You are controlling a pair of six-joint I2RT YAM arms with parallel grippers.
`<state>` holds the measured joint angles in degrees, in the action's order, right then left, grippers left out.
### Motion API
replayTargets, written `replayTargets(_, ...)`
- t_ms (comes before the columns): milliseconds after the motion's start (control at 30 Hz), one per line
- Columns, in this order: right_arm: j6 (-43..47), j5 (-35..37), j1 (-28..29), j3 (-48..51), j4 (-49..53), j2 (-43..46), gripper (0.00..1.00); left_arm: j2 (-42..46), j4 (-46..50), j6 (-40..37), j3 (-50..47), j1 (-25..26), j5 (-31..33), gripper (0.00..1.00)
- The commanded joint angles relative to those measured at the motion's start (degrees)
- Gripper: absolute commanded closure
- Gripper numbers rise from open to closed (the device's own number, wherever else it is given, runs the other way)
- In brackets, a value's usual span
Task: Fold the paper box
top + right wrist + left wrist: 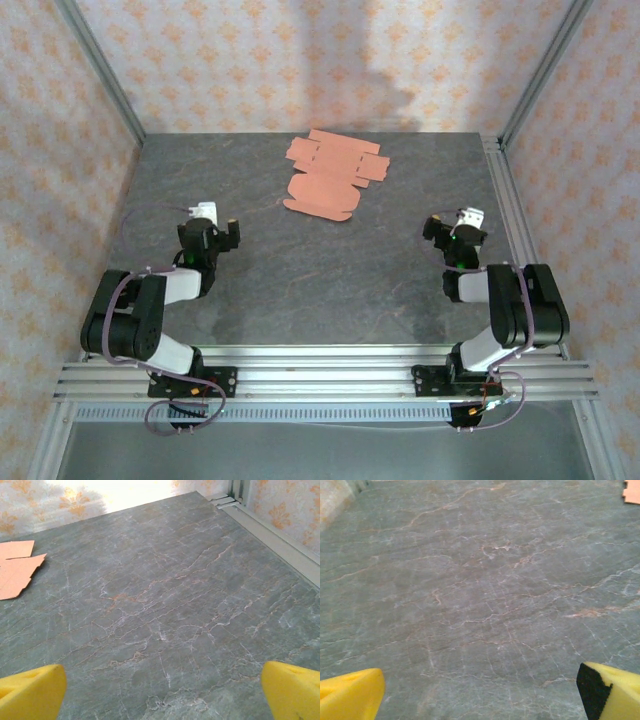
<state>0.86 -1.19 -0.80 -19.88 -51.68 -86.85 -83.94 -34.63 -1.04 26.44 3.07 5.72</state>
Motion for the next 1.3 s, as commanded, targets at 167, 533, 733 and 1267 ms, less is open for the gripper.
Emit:
replayTargets(167,-3.30,1.55,0.18,-2.73,17.90,16.14,0.01,8.30,23.41,3.03,12.58,9.92,12.00,0.00)
replayTargets(533,-4.55,-8.35,7.58,-9.00,37.62,27.34,0.01,-8.74,35.22,17.00,36.71,23.33,7.98,0.00)
replayTargets(733,-3.50,-9.45,12.69,-9.99,42.89,30.42,0.01,-23.90,43.62,20.73,54.65,28.52,4.91,0.00)
replayTargets(1267,-3.94,-11.88,13.26,-11.56,45.79,28.94,0.01,-52.52,71.38,30.60,86.90,29.52,-8.35,0.22)
